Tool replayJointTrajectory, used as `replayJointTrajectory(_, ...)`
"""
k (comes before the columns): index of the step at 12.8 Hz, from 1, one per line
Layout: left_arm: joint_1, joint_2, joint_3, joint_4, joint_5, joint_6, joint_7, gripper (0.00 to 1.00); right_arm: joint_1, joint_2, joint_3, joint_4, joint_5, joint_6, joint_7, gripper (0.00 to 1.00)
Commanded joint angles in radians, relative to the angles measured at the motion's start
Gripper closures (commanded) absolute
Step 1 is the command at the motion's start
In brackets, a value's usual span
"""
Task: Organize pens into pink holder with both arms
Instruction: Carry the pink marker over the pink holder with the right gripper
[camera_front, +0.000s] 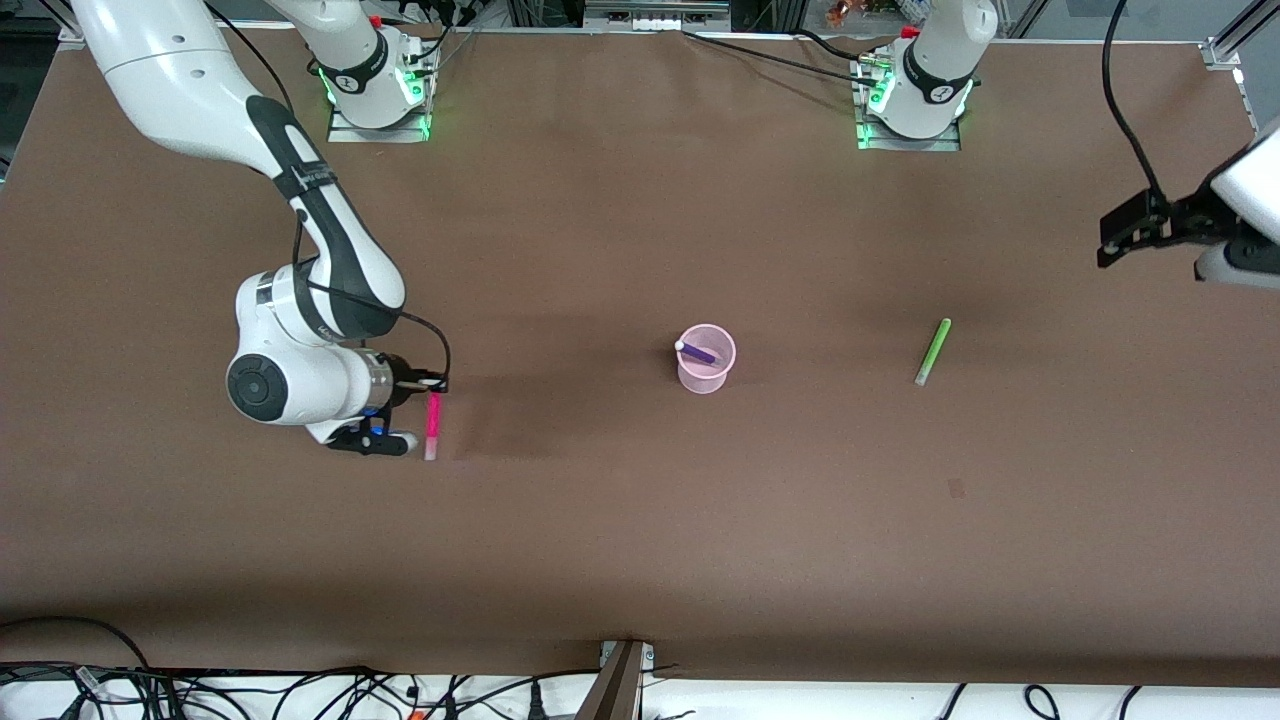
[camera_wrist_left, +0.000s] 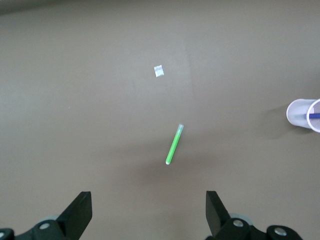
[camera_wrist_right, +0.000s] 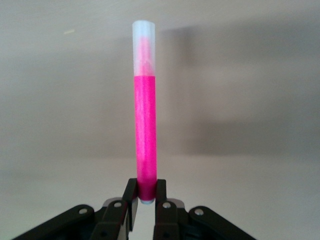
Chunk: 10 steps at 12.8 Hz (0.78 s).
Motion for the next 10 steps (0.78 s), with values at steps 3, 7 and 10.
replayJointTrajectory(3,-0.059,-0.105,0.092,-0.144,0.005,0.051,0.002,0.00,0.043,-0.002,0.131,0.067,0.139,-0.044,0.419,0.91)
replayJointTrajectory(7,-0.045,-0.075,0.085,-0.129,0.005,0.057,0.005,0.00,0.146,0.013,0.134,0.121,0.361,0.030,0.665,0.91)
replayJointTrajectory(10,-0.046,-0.043,0.085,-0.086,0.005,0.063,-0.001,0.00,0.229,0.013,0.136,0.121,0.522,0.193,0.850,0.91)
